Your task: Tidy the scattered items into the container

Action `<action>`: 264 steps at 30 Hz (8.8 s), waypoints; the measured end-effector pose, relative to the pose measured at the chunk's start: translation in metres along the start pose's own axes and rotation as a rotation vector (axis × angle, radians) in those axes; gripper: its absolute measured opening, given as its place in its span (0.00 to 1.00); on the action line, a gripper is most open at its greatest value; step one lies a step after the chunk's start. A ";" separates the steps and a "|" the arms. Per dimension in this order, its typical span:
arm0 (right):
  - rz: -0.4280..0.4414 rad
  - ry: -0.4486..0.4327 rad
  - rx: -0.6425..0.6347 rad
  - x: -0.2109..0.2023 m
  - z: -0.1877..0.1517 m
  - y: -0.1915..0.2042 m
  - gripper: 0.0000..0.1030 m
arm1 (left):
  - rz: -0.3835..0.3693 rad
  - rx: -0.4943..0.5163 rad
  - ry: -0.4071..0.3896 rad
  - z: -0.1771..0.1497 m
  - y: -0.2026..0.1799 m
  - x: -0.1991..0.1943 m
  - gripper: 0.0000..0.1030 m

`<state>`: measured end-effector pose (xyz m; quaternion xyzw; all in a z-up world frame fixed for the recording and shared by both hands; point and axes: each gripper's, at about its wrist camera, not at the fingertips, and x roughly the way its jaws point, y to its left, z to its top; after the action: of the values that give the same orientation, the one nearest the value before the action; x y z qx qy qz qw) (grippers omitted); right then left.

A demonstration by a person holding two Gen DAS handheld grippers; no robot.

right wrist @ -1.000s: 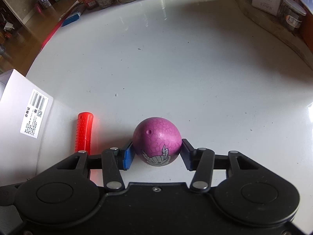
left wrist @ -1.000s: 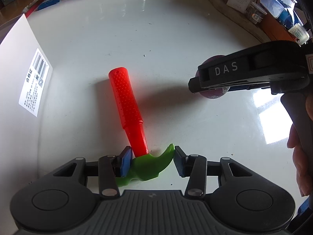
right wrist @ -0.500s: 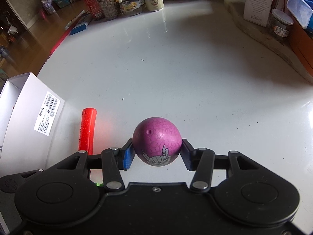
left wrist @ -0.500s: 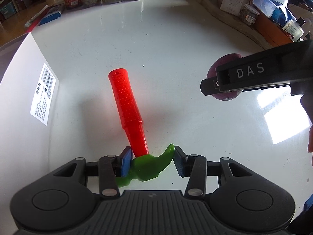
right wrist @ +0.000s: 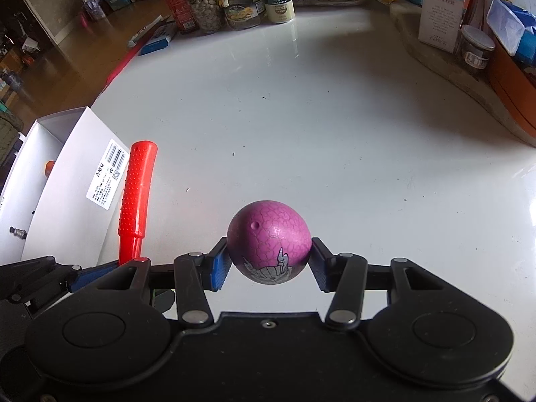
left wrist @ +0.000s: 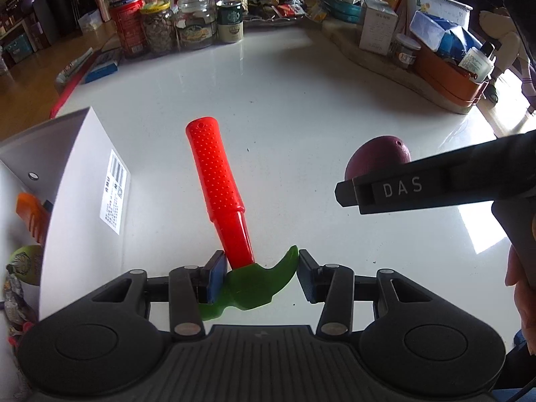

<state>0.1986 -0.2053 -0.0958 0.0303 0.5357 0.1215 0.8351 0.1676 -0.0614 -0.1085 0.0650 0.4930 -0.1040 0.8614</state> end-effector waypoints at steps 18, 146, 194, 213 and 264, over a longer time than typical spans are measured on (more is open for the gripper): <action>0.060 -0.091 -0.162 -0.088 0.016 0.078 0.48 | 0.042 -0.006 -0.055 -0.004 0.031 -0.128 0.45; 0.271 -0.154 -0.754 -0.126 -0.102 0.236 0.76 | 0.281 -0.165 0.105 -0.127 0.163 -0.198 0.99; 0.277 -0.217 -0.723 -0.142 -0.096 0.238 0.76 | 0.421 -0.251 0.098 -0.128 0.180 -0.224 1.00; 0.239 -0.154 -0.897 -0.124 -0.085 0.265 0.76 | 0.263 -0.322 0.115 -0.136 0.178 -0.217 1.00; 0.229 -0.152 -0.931 -0.117 -0.085 0.280 0.76 | 0.242 -0.288 0.115 -0.135 0.176 -0.212 0.99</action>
<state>0.0280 0.0316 0.0228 -0.2790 0.3552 0.4366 0.7780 -0.0065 0.1625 0.0083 0.0060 0.5395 0.0758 0.8385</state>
